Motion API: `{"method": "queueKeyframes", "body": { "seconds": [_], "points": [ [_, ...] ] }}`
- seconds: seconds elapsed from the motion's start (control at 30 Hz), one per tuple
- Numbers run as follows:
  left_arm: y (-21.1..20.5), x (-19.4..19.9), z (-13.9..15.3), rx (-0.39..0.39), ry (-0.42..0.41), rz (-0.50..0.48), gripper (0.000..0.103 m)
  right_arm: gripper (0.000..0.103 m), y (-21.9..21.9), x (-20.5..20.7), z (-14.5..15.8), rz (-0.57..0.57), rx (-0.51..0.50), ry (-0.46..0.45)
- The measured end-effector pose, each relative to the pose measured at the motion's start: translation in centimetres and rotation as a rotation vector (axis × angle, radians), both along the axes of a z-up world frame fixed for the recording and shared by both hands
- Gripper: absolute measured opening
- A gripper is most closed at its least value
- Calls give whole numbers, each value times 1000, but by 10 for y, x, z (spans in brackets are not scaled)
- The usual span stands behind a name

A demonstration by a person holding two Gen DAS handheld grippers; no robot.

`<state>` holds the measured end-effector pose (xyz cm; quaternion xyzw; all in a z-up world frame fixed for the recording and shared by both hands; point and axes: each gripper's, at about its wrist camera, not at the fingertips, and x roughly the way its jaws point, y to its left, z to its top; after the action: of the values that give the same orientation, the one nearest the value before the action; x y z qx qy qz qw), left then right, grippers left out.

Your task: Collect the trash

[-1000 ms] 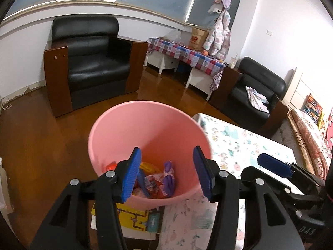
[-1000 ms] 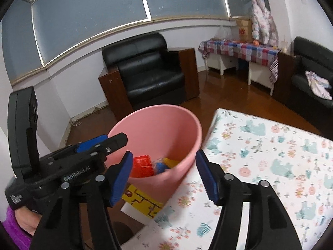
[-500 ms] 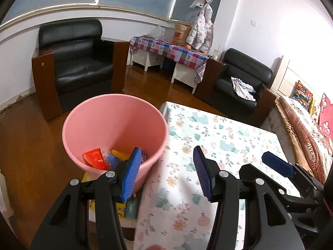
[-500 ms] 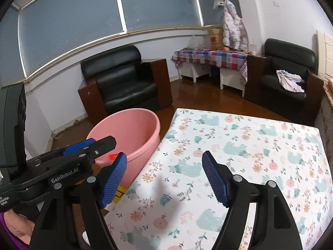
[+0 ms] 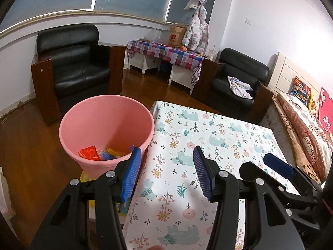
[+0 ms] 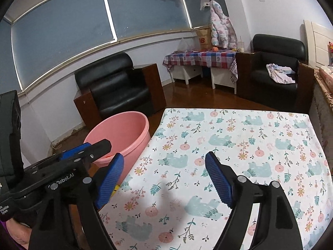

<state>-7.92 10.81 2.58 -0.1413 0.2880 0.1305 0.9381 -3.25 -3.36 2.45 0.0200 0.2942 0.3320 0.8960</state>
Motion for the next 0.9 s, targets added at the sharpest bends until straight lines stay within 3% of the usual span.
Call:
{"method": "queueKeyframes", "body": {
  "seconds": [0.9],
  "points": [
    [0,-11,2,80,-48,46,52,82,-4,-9,7,-53,32,-82]
  ]
}}
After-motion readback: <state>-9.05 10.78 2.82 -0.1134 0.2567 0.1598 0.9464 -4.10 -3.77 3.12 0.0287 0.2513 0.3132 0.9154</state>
